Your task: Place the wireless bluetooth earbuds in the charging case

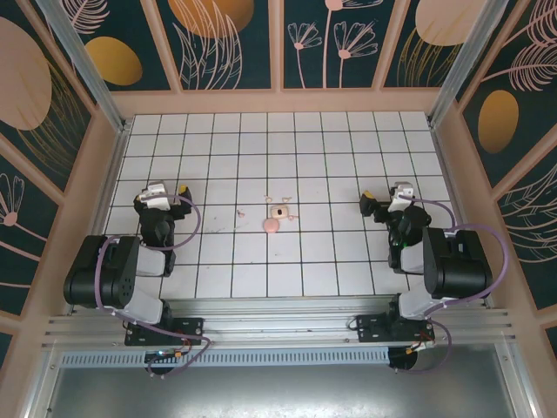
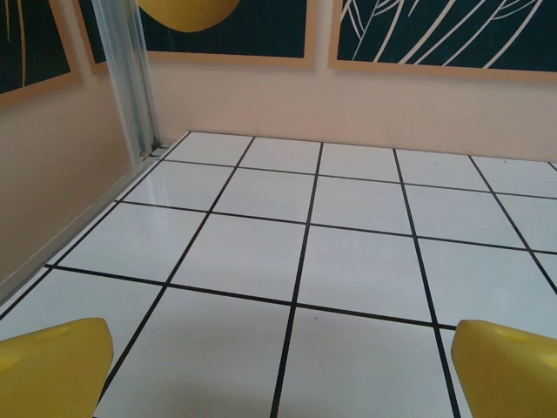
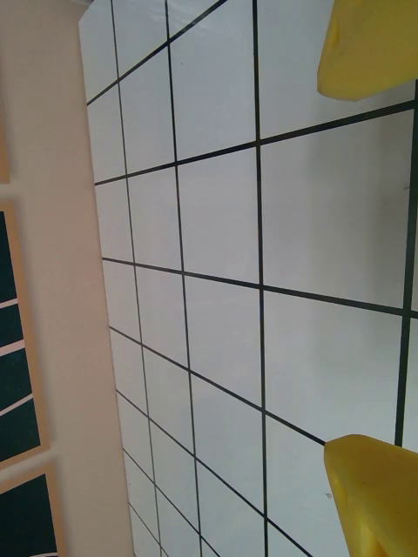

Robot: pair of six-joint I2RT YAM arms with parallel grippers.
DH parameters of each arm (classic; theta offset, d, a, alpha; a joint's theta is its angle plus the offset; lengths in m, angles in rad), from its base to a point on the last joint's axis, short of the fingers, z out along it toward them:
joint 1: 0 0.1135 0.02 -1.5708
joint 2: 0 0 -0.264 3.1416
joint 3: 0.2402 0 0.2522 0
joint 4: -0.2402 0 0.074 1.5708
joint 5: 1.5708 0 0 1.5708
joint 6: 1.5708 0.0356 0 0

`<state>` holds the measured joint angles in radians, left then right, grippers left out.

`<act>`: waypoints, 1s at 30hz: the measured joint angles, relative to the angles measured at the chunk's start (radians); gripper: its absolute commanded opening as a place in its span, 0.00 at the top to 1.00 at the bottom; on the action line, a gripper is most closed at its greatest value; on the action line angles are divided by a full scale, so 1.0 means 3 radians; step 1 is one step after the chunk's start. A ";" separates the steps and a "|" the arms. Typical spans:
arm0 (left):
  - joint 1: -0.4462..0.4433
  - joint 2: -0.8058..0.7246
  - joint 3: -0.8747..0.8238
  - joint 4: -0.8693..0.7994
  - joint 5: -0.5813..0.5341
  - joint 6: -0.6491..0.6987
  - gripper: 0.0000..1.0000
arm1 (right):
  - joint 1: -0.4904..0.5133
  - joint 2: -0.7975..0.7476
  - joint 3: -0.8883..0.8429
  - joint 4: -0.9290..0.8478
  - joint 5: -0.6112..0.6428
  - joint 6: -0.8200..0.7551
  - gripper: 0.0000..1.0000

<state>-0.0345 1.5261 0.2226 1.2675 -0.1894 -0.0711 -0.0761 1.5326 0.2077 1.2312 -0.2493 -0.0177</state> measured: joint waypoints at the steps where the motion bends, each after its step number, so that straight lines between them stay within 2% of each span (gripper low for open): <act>1: 0.0001 0.0000 0.0000 0.0000 0.0000 0.0000 0.01 | 0.0000 0.0000 0.0000 0.0000 0.0000 0.0000 0.01; 21: 0.0000 0.0000 0.0000 -0.0001 0.0000 -0.0001 0.01 | 0.0000 0.0001 0.0000 0.0000 -0.0009 0.0003 0.01; 24: 0.0000 0.0000 0.0000 0.0000 0.0000 -0.0001 0.01 | 0.0004 0.0000 0.0013 -0.0022 0.0141 0.0039 0.01; 30: 0.0001 -0.0050 0.0001 -0.0067 0.0100 0.0034 0.08 | 0.0004 -0.0052 0.0117 -0.0238 0.0301 0.0080 0.01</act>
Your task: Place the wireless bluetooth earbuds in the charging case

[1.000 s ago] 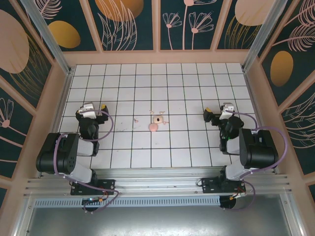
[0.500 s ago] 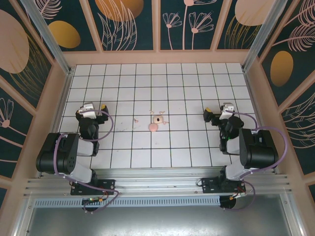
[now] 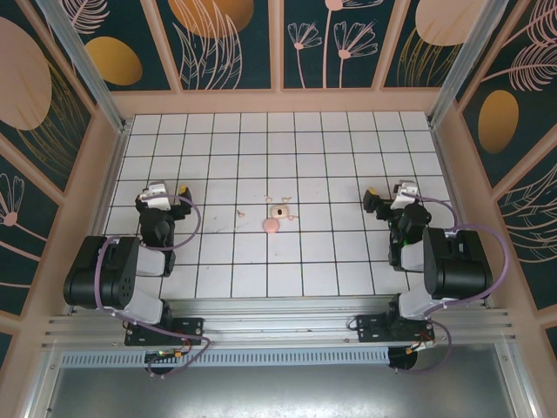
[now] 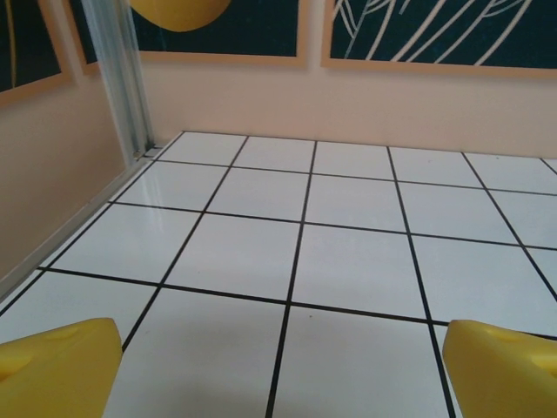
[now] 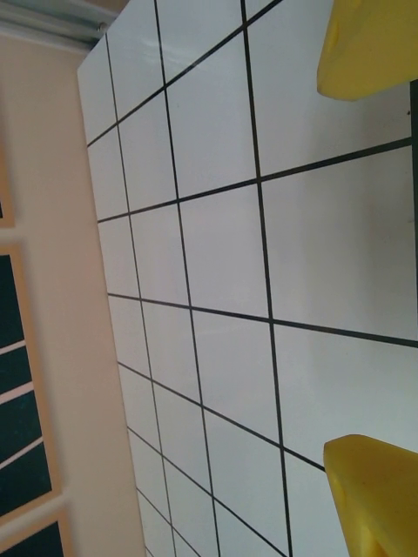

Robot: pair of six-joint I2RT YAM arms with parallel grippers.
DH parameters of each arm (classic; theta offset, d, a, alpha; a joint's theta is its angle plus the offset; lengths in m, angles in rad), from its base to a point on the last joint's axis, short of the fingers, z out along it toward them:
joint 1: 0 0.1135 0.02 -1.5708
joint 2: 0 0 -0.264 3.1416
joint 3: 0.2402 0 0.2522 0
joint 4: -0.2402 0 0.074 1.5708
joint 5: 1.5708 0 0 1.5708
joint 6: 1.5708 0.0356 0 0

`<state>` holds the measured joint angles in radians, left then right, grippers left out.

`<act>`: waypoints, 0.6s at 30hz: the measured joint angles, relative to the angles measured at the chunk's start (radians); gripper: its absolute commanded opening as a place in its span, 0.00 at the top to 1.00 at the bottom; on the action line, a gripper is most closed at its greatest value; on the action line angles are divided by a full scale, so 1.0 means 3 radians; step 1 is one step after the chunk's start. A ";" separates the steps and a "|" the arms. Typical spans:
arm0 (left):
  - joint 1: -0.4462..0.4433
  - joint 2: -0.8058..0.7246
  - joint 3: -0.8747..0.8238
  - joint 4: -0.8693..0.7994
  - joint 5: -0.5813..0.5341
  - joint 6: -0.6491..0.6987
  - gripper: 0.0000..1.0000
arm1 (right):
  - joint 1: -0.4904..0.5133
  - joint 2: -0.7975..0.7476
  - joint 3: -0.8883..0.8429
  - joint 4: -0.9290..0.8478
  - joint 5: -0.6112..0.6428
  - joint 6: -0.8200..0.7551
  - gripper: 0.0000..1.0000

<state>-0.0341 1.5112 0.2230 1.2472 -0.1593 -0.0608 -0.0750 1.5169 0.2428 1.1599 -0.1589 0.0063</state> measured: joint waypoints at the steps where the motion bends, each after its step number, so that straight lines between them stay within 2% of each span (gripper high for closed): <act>1: -0.0001 -0.0069 0.0011 -0.0098 0.0024 0.0014 0.06 | 0.0000 -0.0061 0.0065 -0.0161 -0.0014 -0.0001 0.01; 3: 0.0000 -0.0258 0.0122 -0.0460 0.0081 0.0025 0.05 | 0.0004 -0.0206 0.0273 -0.0582 -0.0069 0.0003 0.01; 5: -0.0001 -0.0458 0.0393 -0.0970 0.0102 0.0023 0.09 | 0.0015 -0.0343 0.0673 -0.1199 -0.0130 0.0066 0.01; 10: -0.0001 -0.0768 0.1078 -0.2026 0.0183 -0.0055 0.12 | 0.0155 -0.0369 0.1979 -0.2817 -0.0169 0.0262 0.01; 14: 0.0000 -0.0936 0.1358 -0.2738 0.0429 -0.0256 0.13 | 0.0604 -0.0261 0.2824 -0.3971 0.0109 0.0404 0.01; 18: -0.0001 -0.0969 0.1509 -0.3338 0.0646 -0.0501 0.14 | 0.1171 -0.0008 0.3366 -0.4957 0.0278 0.0698 0.01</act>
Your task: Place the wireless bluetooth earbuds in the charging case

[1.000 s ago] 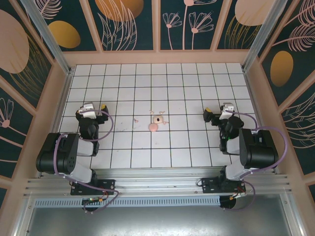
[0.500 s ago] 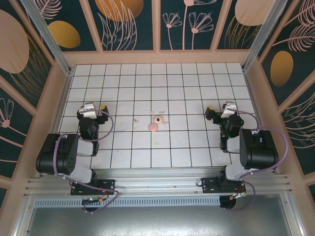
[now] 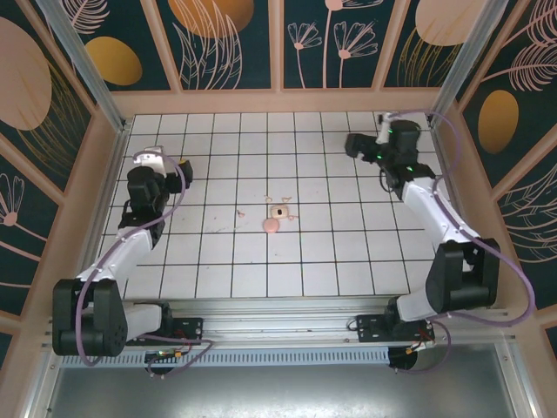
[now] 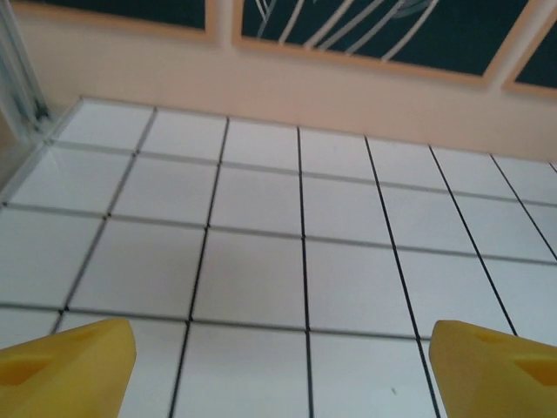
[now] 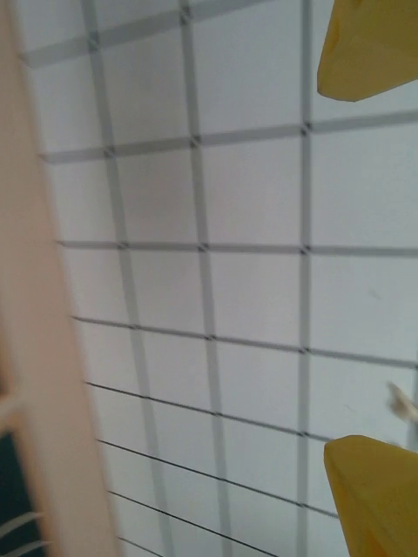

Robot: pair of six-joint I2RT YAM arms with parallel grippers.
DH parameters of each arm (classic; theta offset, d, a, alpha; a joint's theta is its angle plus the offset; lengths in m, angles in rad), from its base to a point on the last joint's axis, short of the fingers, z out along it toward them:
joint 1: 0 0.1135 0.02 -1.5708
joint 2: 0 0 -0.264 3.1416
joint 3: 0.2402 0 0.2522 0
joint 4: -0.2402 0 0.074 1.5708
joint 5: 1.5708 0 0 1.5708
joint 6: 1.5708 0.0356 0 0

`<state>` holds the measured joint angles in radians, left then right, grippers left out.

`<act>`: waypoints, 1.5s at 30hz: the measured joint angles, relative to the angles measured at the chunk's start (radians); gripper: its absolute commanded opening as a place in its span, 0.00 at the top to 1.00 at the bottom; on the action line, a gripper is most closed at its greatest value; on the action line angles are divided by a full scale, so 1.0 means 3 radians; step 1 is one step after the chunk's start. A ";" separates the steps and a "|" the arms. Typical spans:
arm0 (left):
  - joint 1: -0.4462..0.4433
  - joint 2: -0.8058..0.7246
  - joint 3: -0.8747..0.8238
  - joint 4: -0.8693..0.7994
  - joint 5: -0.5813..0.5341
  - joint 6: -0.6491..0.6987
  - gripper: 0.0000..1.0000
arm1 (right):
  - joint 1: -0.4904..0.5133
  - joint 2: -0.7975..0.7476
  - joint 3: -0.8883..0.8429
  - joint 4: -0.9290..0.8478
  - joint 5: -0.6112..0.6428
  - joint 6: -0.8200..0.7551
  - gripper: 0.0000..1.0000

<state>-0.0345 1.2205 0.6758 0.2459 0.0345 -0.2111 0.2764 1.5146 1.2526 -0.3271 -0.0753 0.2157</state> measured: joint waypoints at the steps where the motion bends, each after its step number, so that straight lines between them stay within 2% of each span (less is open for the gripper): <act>1: 0.0000 0.0010 0.0038 -0.0148 0.0029 -0.0060 0.14 | 0.0151 0.0078 0.0089 -0.0215 0.0020 0.0086 0.01; 5: 0.0000 0.0065 0.0117 -0.0586 0.0100 -0.0271 0.14 | 0.0793 0.0425 0.0392 -0.0904 0.0078 0.0472 0.09; 9: 0.0000 0.0125 0.0120 -0.0877 0.0135 -0.0455 0.14 | 0.1344 0.0814 0.0752 -0.1385 0.0066 0.0885 0.22; 11: 0.0000 0.0156 0.0120 -0.0959 0.0144 -0.0524 0.14 | 0.1499 0.1002 0.0949 -0.1537 0.0061 0.1067 0.29; 13: 0.0000 0.0201 0.0120 -0.1013 0.0155 -0.0580 0.14 | 0.1600 0.1190 0.1133 -0.1661 0.0062 0.1213 0.30; 24: 0.0000 0.0446 0.0120 -0.1113 0.0276 -0.0688 0.13 | 0.1807 0.2099 0.1904 -0.2218 0.0075 0.1411 0.36; 40: 0.0000 0.0571 0.0120 -0.1119 0.0384 -0.0687 0.13 | 0.1857 0.2401 0.1984 -0.2302 -0.0078 0.1485 0.36; 45: 0.0000 0.0604 0.0120 -0.1119 0.0430 -0.0687 0.13 | 0.1857 0.2485 0.1984 -0.2210 -0.0100 0.1502 0.40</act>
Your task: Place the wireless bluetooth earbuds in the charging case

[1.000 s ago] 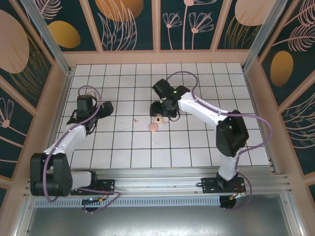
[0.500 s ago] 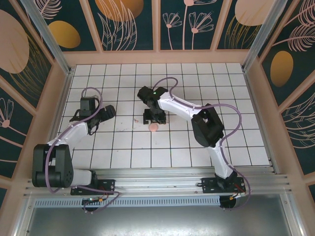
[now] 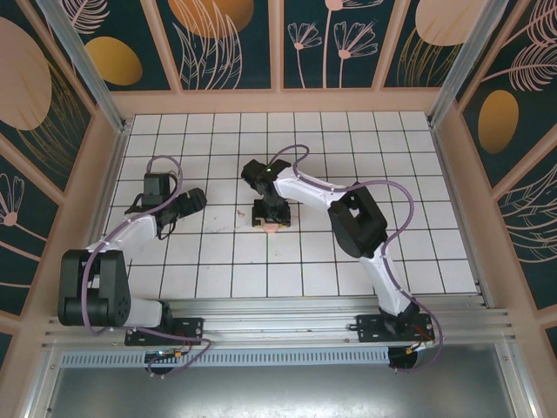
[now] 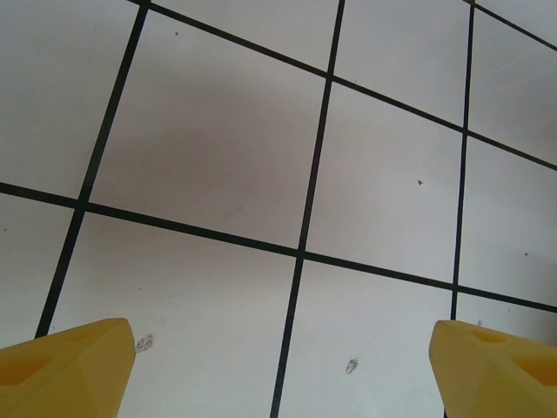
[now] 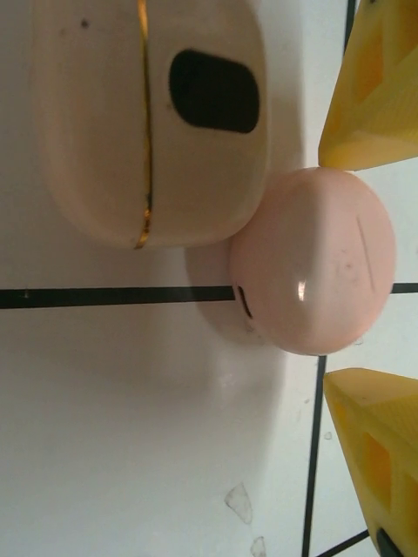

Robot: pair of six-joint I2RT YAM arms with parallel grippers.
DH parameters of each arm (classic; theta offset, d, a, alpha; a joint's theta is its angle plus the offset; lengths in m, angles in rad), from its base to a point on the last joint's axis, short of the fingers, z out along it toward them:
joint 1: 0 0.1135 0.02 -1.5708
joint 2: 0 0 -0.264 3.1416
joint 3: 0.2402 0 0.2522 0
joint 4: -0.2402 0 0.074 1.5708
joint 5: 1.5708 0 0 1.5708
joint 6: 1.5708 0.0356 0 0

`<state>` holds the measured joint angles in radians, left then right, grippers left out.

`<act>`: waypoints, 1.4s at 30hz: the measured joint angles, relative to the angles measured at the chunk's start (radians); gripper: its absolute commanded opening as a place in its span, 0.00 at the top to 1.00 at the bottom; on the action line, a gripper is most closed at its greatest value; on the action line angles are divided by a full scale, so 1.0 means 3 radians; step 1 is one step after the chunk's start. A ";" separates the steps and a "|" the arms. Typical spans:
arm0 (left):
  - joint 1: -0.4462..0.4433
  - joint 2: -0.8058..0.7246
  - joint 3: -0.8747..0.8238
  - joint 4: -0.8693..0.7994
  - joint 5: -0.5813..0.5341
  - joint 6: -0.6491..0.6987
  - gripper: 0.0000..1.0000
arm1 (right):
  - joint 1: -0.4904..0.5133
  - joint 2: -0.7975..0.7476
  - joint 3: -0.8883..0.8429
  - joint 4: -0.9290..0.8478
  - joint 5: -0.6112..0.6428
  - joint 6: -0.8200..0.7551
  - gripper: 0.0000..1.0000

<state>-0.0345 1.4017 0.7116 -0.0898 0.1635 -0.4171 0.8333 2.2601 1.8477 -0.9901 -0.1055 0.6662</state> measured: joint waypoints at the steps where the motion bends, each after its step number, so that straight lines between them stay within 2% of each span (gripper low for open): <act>1: 0.0000 0.0006 0.0000 -0.0001 0.0015 0.0000 0.13 | 0.0000 0.0014 0.0000 0.0023 -0.0001 0.0008 0.40; 12: 0.0000 0.0045 0.0084 -0.0097 0.0069 0.0001 0.14 | 0.0000 0.0050 -0.0053 0.0167 0.0041 0.0018 0.43; 19: 0.0000 0.0047 0.0231 -0.0193 0.0154 0.0003 0.15 | 0.0009 -0.0017 -0.0150 0.0263 0.0113 0.0003 0.52; 22: 0.0000 0.0038 0.0296 -0.0259 0.0237 0.0010 0.19 | 0.0033 -0.0122 -0.0312 0.0425 0.0210 -0.0038 0.53; 25: 0.0000 0.0031 0.0408 -0.0360 0.0394 0.0037 0.26 | 0.0060 -0.0318 -0.0554 0.0656 0.0355 -0.0139 0.55; 29: 0.0000 0.0025 0.0678 -0.0548 0.0773 0.0111 0.36 | 0.0113 -0.0863 -0.1005 0.1151 0.0549 -0.0397 0.55; 35: 0.0000 -0.0064 0.1054 -0.0704 0.1630 0.0197 0.39 | 0.0125 -0.1762 -0.1453 0.2099 0.0622 -0.1012 0.55; 42: 0.0000 -0.0085 0.1526 -0.0858 0.2527 0.0206 0.44 | 0.0069 -0.2102 -0.1687 0.2913 0.0346 -0.1853 0.55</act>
<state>-0.0345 1.3762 1.1694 -0.3473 0.9215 -0.3553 0.8539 1.6295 1.3415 -0.1162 -0.0017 0.1104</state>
